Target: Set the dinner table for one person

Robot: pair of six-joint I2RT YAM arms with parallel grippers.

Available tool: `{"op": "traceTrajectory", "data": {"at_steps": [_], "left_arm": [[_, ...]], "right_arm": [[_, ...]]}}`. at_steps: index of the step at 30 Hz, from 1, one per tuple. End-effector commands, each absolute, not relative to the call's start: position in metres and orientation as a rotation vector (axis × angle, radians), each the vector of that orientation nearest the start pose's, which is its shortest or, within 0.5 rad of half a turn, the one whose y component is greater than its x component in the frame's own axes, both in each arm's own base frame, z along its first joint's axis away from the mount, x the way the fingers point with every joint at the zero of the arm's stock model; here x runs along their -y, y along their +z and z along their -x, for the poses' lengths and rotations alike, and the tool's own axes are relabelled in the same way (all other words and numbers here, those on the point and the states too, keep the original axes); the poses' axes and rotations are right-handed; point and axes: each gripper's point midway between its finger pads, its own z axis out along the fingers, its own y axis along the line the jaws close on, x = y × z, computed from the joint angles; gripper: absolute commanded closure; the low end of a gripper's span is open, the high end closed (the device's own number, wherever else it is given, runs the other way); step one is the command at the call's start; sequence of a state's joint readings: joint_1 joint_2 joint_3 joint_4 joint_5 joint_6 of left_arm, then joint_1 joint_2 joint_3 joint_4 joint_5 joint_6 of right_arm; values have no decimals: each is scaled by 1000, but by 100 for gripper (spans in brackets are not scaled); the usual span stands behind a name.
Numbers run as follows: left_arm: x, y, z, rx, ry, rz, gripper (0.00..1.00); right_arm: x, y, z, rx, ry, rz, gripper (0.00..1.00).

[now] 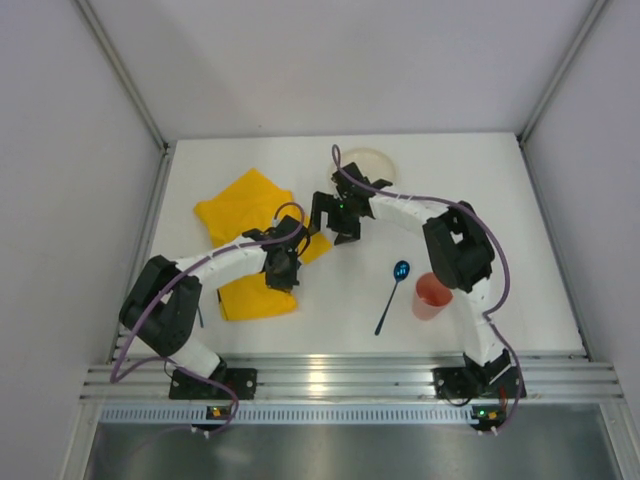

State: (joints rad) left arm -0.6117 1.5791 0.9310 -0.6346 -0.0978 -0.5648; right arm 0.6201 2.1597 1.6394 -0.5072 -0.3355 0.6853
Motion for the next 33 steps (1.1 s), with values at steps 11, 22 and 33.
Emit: {"op": "traceTrajectory", "data": {"at_steps": [11, 22, 33], "left_arm": [[167, 43, -227, -2853, -116, -18, 100], [158, 73, -252, -2796, -151, 36, 100], [66, 122, -304, -2658, -256, 382, 100]], "right_arm": [[-397, 23, -347, -2810, 937, 90, 60], [-337, 37, -362, -2794, 752, 27, 100], [-126, 76, -350, -2760, 170, -422, 100]]}}
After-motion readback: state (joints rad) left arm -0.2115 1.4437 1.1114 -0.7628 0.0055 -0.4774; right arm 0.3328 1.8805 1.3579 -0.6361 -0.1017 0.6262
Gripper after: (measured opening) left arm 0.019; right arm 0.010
